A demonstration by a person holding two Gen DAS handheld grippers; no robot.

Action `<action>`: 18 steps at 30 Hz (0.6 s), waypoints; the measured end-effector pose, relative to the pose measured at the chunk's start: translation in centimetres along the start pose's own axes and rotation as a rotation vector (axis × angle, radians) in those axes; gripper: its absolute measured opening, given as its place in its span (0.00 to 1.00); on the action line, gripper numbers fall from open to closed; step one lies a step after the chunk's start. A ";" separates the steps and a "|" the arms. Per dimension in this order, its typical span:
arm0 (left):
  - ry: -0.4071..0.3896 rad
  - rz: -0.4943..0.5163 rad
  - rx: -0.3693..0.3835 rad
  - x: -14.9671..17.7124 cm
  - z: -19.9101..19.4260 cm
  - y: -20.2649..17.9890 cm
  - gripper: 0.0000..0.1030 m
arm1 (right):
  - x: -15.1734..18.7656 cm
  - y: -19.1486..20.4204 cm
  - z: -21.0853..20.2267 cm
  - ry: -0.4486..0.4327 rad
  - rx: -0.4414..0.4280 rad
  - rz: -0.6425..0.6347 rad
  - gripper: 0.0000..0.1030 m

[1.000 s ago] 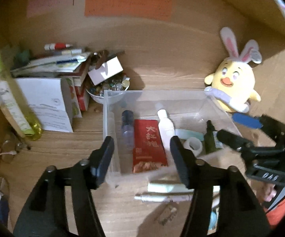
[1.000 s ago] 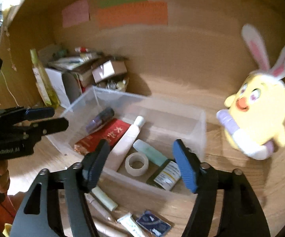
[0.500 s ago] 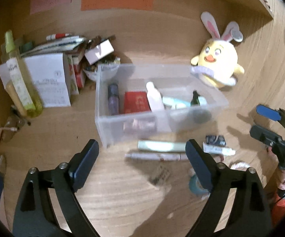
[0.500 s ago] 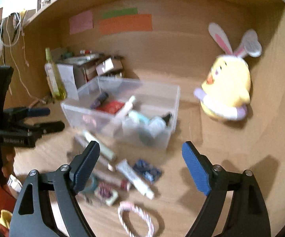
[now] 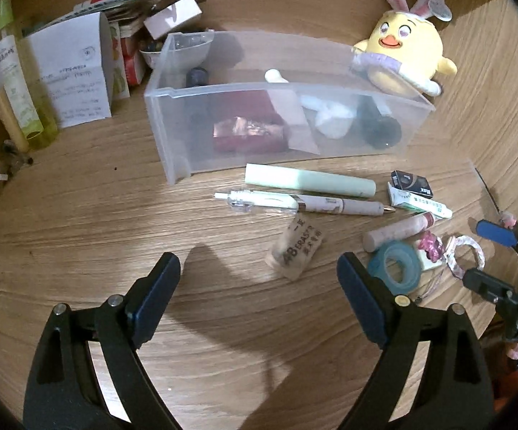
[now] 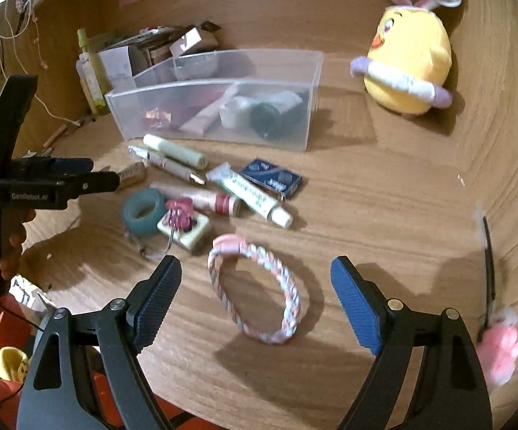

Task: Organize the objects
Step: 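Grasp eraser with left tool while right tool grasps braided bracelet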

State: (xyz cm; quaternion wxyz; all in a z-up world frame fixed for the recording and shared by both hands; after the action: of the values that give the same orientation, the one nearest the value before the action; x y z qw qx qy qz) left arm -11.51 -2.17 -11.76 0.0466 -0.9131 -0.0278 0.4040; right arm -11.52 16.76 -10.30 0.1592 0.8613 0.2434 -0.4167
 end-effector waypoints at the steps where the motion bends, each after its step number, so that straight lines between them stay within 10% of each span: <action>1: 0.001 0.006 0.003 0.0 0.1 -0.3 0.86 | 0.1 -0.1 0.0 0.002 0.003 0.004 0.81; 8: 0.025 0.041 0.004 -0.3 1.1 -1.6 0.62 | 0.6 -0.2 0.2 0.001 0.003 0.009 0.71; 18: -0.006 0.078 0.002 -0.5 1.0 -2.1 0.22 | 0.2 -0.6 0.3 -0.026 0.049 -0.021 0.10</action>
State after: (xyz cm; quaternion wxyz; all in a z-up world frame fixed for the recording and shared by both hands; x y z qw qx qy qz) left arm -12.58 -0.04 -11.86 0.0316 -0.9124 0.0080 0.4081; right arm -11.91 17.20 -10.71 0.1365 0.8569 0.2402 -0.4352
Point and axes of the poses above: each gripper's, at about its wrist camera, not at the fingertips, and z roughly the way its jaws point, y to its left, x to its underside, the point moved 7 cm from there along z, roughly the way its jaws point, and after that the axes turned 12 degrees about -y, right-handed, at the moved point
